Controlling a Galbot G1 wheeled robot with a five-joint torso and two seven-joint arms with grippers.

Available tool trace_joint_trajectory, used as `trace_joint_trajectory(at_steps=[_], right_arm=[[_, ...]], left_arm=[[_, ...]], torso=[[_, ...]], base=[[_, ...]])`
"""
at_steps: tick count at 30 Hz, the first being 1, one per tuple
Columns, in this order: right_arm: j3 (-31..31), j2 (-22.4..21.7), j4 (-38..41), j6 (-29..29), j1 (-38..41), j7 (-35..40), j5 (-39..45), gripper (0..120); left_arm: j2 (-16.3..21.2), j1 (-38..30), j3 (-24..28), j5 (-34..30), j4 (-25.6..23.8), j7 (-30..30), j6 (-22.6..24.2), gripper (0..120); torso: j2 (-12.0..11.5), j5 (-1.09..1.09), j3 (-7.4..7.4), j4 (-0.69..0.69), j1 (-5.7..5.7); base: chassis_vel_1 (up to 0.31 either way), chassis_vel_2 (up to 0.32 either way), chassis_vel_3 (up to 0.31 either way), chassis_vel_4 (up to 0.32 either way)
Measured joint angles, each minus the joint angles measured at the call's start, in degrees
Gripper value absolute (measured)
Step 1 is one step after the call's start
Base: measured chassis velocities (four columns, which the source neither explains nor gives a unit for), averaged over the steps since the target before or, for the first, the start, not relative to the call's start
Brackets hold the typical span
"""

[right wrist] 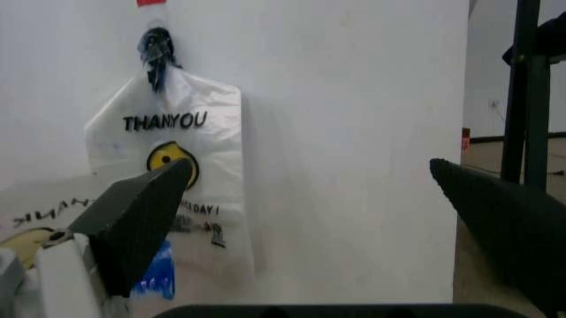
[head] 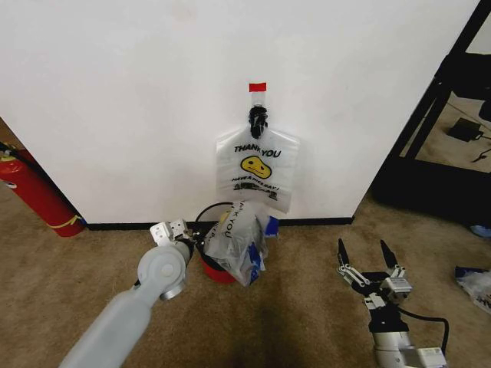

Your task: Pick up the garbage bag from the wall and place it over the trash bin.

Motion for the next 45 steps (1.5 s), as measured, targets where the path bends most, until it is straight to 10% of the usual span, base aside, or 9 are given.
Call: trace_joint_trajectory(at_steps=[19, 45], right_arm=[[-1.14, -0.16, 1.67, -0.84, -1.79, 1.06, -2.77, 100], [-1.18, 0.28, 1.40, -0.52, -1.81, 1.31, -2.54, 100]], left_arm=[[-12.61, 12.17, 0.67, 14.32, -2.10, -1.75, -7.02, 4], [-13.43, 10.72, 2.51, 14.01, 1.83, 0.18, -8.53, 16]], torso=[[0.00, 0.00, 0.00, -0.01, 0.00], [0.00, -0.03, 0.01, -0.02, 0.00]], base=[[0.000, 0.000, 0.000, 0.000], [0.000, 0.000, 0.000, 0.000]])
